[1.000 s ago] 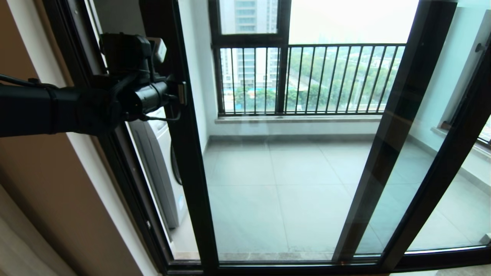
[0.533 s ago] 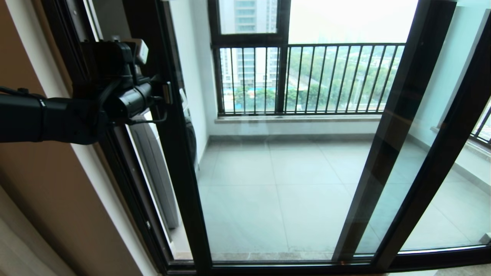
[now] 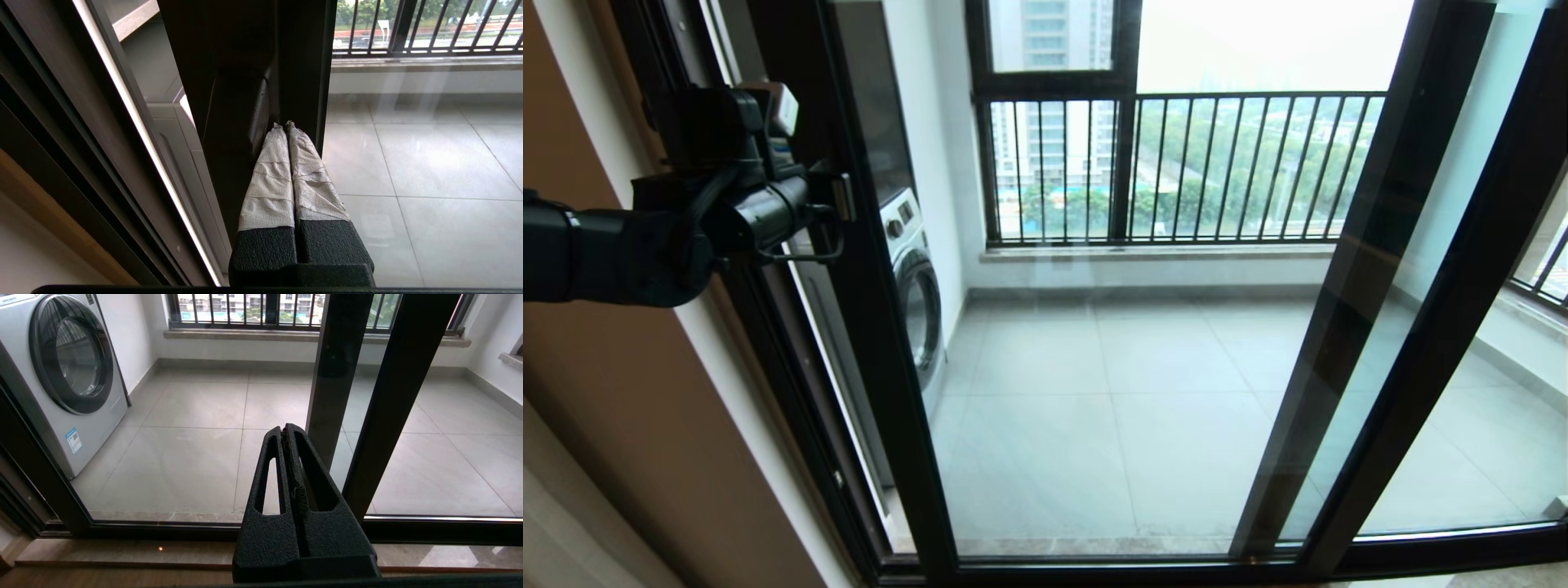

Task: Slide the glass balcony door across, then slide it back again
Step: Close the slid door

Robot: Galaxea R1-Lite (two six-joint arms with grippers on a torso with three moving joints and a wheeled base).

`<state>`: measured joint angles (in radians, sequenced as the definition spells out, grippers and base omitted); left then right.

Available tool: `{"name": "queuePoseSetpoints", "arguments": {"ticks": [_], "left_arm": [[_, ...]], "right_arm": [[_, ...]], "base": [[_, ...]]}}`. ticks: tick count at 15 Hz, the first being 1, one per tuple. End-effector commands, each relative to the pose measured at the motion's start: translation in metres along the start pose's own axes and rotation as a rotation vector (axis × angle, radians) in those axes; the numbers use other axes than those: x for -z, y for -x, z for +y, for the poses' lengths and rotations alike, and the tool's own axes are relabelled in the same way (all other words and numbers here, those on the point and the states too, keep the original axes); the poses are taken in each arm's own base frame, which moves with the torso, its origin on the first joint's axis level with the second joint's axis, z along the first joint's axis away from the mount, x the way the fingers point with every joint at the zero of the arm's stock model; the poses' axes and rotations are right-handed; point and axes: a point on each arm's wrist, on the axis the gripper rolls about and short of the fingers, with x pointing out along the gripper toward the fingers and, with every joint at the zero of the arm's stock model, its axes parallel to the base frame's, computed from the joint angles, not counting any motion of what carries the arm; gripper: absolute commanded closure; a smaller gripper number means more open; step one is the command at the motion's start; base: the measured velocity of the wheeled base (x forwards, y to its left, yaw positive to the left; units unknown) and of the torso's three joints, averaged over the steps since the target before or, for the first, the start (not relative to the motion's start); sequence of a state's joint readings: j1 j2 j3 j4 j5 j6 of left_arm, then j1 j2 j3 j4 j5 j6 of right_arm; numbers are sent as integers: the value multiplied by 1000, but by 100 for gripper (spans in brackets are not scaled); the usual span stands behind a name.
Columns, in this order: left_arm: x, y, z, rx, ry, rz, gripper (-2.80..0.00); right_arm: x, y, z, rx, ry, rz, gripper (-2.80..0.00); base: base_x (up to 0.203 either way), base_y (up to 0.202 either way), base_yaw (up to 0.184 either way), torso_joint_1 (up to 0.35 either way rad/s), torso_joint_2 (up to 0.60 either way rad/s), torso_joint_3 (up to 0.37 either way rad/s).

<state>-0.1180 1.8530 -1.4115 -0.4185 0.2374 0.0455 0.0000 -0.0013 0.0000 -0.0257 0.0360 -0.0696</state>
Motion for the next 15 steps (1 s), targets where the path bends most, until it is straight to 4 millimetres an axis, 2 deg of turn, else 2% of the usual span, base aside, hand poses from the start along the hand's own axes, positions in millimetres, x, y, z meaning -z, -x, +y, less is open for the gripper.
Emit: {"name": "queuePoseSetpoints", "arguments": {"ticks": [1, 10, 15], "left_arm": [[3, -4, 13, -33, 1, 6, 0], [11, -10, 51, -76, 3, -5, 0], [13, -13, 82, -103, 4, -5, 0]], "right_arm": [[3, -1, 0, -2, 0, 13, 0], [3, -1, 0, -2, 0, 13, 0], [3, -1, 0, -2, 0, 13, 0]], "base": [[0, 0, 0, 0, 0, 0], [0, 0, 0, 0, 0, 0], [0, 0, 0, 0, 0, 0]]}}
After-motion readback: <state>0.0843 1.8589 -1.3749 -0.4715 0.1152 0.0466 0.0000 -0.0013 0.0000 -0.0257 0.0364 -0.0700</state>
